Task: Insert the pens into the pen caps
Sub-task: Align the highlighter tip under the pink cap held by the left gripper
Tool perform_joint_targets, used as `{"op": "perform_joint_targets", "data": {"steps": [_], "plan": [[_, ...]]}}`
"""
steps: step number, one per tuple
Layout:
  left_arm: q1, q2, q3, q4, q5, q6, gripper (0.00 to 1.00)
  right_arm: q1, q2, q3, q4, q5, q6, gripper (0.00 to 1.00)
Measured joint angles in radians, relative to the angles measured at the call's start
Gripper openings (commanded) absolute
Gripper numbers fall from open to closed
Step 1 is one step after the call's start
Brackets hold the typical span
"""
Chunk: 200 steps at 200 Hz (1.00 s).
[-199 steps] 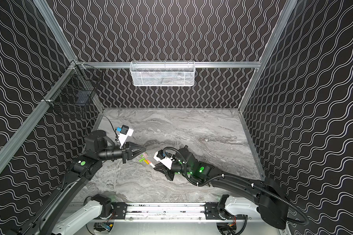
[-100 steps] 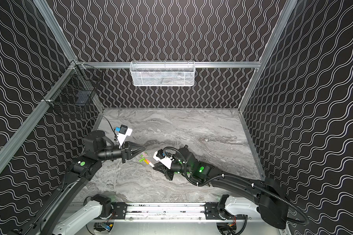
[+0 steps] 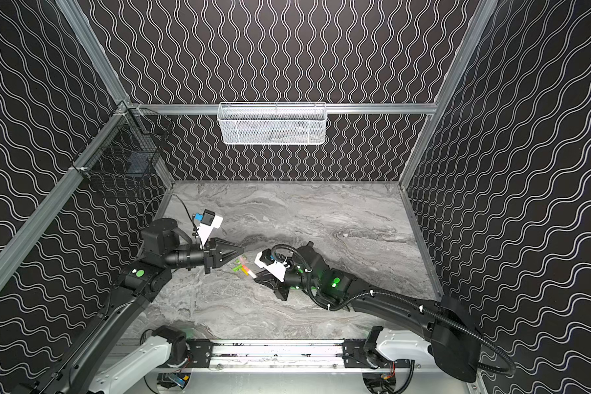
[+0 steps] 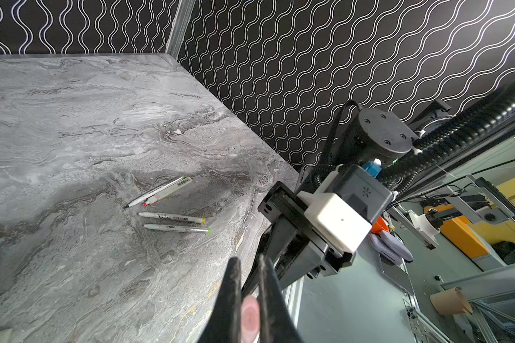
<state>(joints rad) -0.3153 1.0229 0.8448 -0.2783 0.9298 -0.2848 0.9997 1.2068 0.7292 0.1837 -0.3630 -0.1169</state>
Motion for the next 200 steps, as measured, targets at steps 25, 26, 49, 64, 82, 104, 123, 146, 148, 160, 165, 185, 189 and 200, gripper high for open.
{"op": "perform_joint_targets", "data": {"steps": [25,26,49,64,82,104,123,146,148,160,165,185,189,200], "plan": [[0.000,0.000,0.000,0.000,-0.003,0.000,0.00,0.000,-0.001,0.000,0.000,0.007,-0.001,0.00],[0.000,0.000,0.000,0.000,-0.003,0.000,0.00,0.000,-0.001,0.000,0.000,0.007,-0.002,0.00],[0.000,0.006,0.000,0.000,-0.003,0.000,0.00,0.000,-0.006,0.000,-0.006,0.007,-0.004,0.00],[0.000,0.006,0.000,0.001,-0.003,0.000,0.00,0.000,-0.010,0.000,-0.007,0.007,-0.004,0.00],[0.000,0.003,0.001,0.000,-0.006,0.001,0.00,0.000,-0.011,0.000,-0.007,0.011,-0.005,0.00],[0.000,0.003,0.001,0.000,-0.006,0.001,0.00,0.000,-0.011,0.000,-0.007,0.011,-0.007,0.00],[0.001,0.004,0.001,0.000,-0.004,0.001,0.00,0.000,-0.012,0.000,-0.007,0.011,-0.007,0.00],[0.001,0.004,0.002,0.000,-0.004,0.003,0.00,0.000,-0.018,0.000,-0.012,0.015,-0.008,0.00],[0.001,0.004,0.002,0.000,-0.004,0.003,0.00,0.000,-0.019,0.000,-0.013,0.016,-0.008,0.00],[0.001,0.005,0.002,0.000,-0.004,0.003,0.00,0.000,-0.022,0.000,-0.015,0.018,-0.008,0.00],[0.001,0.005,0.002,0.000,-0.004,0.003,0.00,0.000,-0.023,0.000,-0.015,0.018,-0.008,0.00],[0.001,0.007,0.003,-0.002,-0.005,0.003,0.00,0.000,-0.024,0.000,-0.020,0.019,-0.008,0.00],[0.001,0.008,0.004,-0.003,-0.006,0.003,0.00,0.000,-0.024,0.000,-0.020,0.019,-0.008,0.00],[0.001,0.008,0.004,-0.003,-0.007,0.003,0.00,0.000,-0.025,0.000,-0.020,0.020,-0.010,0.00]]}}
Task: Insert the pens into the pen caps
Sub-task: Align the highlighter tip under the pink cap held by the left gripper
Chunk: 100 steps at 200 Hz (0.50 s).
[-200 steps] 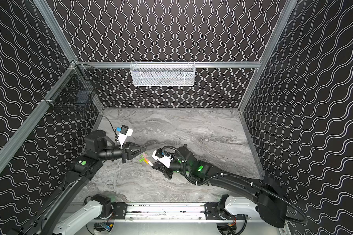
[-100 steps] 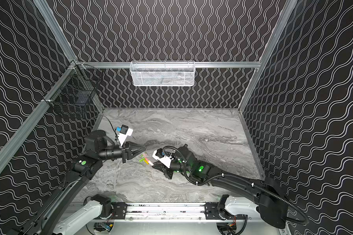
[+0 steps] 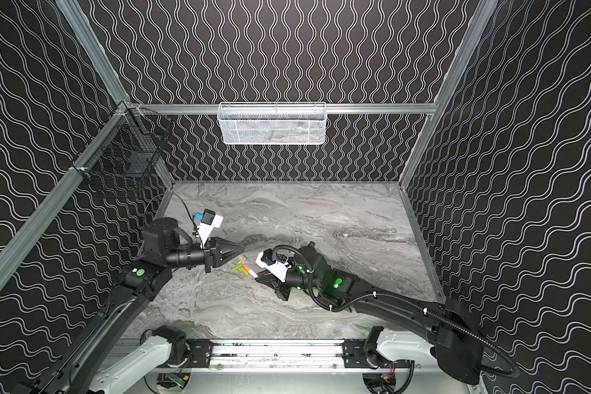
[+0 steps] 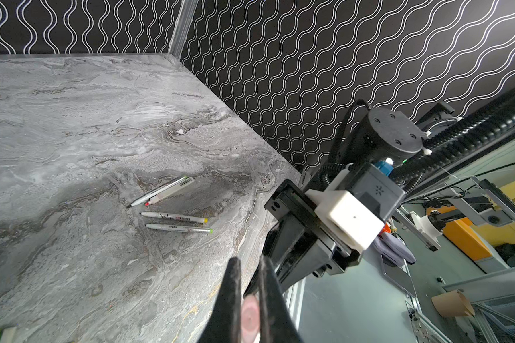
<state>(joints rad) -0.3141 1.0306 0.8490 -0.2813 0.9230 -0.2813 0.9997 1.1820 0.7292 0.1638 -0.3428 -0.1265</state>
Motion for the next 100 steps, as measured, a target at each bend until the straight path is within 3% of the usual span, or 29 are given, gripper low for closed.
{"op": "perform_joint_targets", "data": {"steps": [100], "plan": [[0.000,0.017,-0.013,0.020,0.042,-0.007,0.00,0.000,0.012,0.032,0.048,0.013,-0.013,0.00]]}}
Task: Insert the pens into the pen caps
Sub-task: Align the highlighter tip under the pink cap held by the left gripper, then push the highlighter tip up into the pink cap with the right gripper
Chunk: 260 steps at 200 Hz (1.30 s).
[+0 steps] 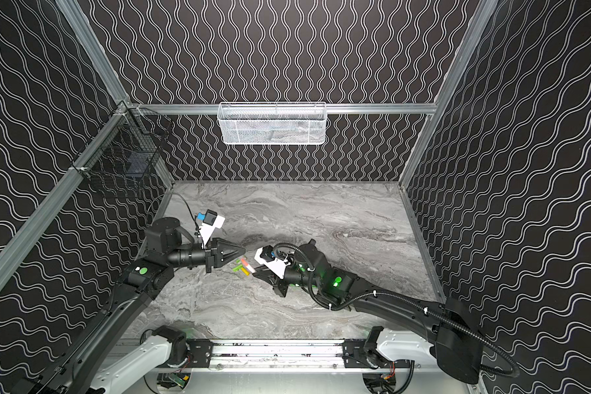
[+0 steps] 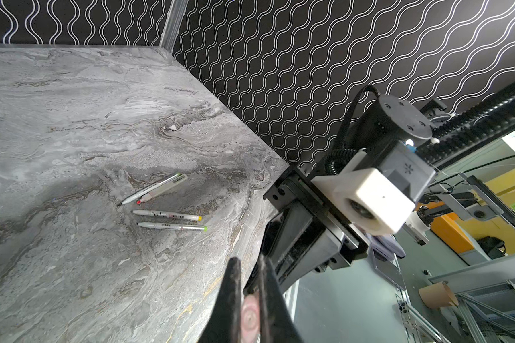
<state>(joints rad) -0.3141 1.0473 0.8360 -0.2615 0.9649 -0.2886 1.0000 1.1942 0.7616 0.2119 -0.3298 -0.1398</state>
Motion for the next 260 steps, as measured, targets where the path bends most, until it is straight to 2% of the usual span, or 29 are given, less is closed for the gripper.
{"op": "perform_joint_targets", "data": {"steps": [201,260], "plan": [[0.027,-0.013,-0.010,0.044,-0.008,-0.039,0.00,0.001,0.018,-0.074,0.041,0.011,0.039,0.00],[0.027,-0.001,-0.023,0.080,0.031,-0.058,0.00,0.001,0.024,-0.065,0.044,0.016,0.038,0.00]]}}
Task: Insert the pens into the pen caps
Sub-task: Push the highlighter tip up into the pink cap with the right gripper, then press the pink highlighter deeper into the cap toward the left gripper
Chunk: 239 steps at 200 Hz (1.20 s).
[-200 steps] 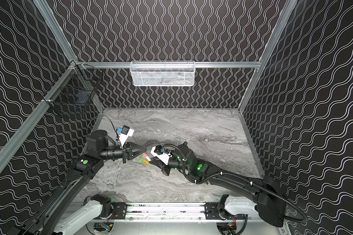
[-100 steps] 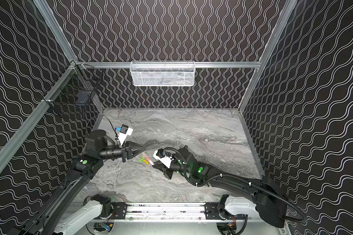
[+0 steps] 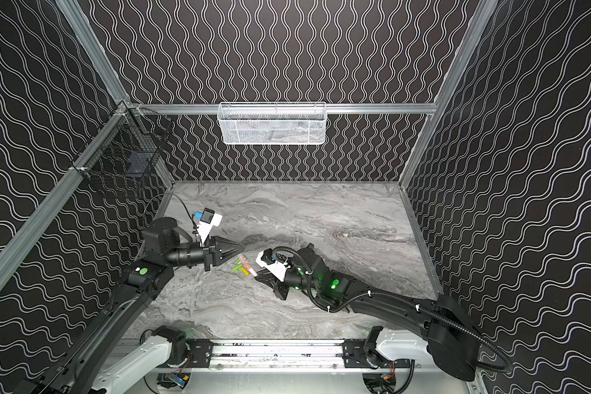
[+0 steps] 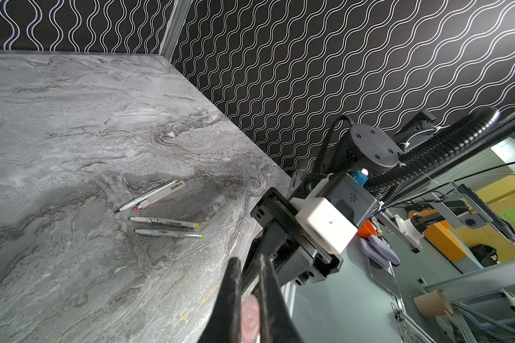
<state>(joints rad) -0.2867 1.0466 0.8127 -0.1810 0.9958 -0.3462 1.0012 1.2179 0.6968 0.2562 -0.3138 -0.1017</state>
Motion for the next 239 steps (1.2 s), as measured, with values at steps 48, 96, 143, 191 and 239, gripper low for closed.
{"op": "perform_joint_targets", "data": {"steps": [48,96,143,191,239], "plan": [[0.000,0.011,-0.002,0.008,0.006,-0.016,0.00,0.000,0.005,0.022,0.000,-0.001,-0.004,0.00],[0.000,0.017,-0.002,0.008,0.010,-0.017,0.00,0.000,0.000,0.032,-0.004,0.000,-0.008,0.00],[0.000,0.023,-0.008,0.051,0.032,-0.022,0.00,0.000,0.004,0.050,-0.013,0.003,-0.008,0.00],[-0.002,0.027,-0.009,0.093,0.022,-0.024,0.00,0.000,0.040,0.121,-0.079,0.010,0.012,0.00],[-0.021,0.032,0.009,0.089,-0.018,-0.006,0.00,0.000,0.048,0.171,-0.141,0.021,0.068,0.00]]}}
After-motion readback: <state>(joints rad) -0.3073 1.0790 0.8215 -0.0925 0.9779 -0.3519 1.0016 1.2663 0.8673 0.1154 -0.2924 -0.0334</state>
